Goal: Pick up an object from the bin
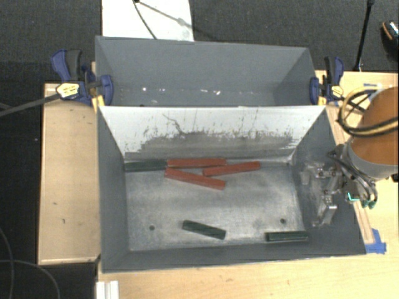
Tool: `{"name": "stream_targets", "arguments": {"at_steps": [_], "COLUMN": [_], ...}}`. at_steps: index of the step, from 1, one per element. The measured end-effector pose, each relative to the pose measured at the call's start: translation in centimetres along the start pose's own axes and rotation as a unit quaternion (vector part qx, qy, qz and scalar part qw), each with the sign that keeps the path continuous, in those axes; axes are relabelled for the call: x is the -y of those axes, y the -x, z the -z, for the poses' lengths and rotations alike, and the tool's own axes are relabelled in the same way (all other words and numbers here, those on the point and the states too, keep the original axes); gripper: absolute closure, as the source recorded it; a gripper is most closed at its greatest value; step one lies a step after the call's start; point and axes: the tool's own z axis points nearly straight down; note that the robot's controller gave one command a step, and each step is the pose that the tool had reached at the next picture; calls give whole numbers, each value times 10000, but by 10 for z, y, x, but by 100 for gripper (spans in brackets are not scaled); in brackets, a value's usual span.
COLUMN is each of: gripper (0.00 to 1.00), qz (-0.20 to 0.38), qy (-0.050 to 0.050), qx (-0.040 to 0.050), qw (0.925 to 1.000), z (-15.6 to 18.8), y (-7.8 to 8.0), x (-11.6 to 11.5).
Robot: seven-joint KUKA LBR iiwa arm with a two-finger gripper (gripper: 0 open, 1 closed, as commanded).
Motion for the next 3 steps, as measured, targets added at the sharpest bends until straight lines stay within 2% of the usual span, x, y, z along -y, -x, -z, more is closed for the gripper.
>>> {"name": "stream_targets", "arguments": {"at_steps": [1,2,3], "gripper": [0,0,0], "qz": [-382,-799,-545], "qy": [15,5,20], "qx": [-1,68,61], "qw": [9993,9968,9985], "z": [-96,-81,-97], "y": [-10,50,89], "x": [-63,-80,-152]}}
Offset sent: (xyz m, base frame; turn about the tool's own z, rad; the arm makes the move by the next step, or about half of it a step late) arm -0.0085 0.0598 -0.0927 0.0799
